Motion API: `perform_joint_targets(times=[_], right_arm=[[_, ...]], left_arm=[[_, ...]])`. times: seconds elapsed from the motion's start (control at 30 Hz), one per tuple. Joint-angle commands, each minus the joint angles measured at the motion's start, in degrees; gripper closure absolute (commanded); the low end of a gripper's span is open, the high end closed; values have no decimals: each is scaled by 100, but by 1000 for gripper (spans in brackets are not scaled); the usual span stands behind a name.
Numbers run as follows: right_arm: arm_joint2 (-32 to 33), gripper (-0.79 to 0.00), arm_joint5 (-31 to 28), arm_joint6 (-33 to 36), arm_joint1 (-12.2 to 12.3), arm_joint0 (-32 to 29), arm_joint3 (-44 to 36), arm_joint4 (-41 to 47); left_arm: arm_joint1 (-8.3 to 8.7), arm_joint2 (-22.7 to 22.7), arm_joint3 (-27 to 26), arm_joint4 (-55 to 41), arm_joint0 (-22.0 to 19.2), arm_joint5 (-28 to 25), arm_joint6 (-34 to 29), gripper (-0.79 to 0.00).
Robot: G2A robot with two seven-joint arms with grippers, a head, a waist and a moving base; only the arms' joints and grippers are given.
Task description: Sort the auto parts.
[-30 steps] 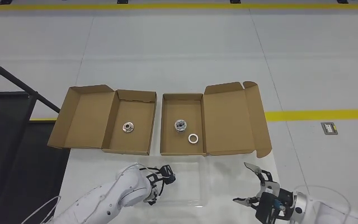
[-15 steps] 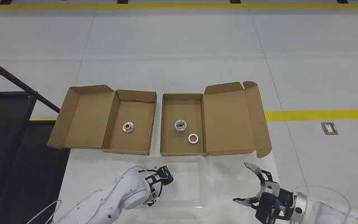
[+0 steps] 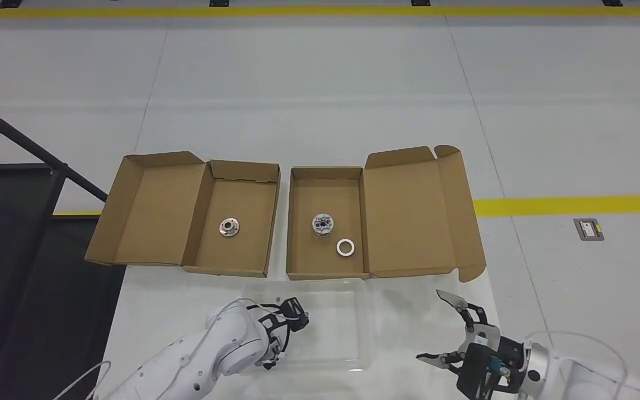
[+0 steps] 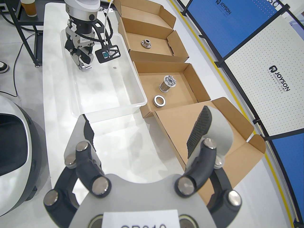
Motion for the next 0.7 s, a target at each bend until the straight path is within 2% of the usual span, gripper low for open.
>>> perform_joint_targets(times=[0.0, 0.2, 0.23, 0.47, 0.67], right_arm=[[0, -785, 0, 0, 0, 0, 0, 0], [0, -785, 0, 0, 0, 0, 0, 0], [0, -785, 0, 0, 0, 0, 0, 0], [0, -785, 0, 0, 0, 0, 0, 0], [0, -785, 0, 0, 0, 0, 0, 0]], left_arm=[[-25, -9, 54, -2, 6, -27, 20, -200], [-76, -65, 146, 4, 15, -82, 28, -58], [-82, -77, 150, 14, 17, -92, 21, 0], [-69, -282, -32, 9, 53, -157, -83, 0], [118, -847, -758, -175, 264, -321, -224, 0]])
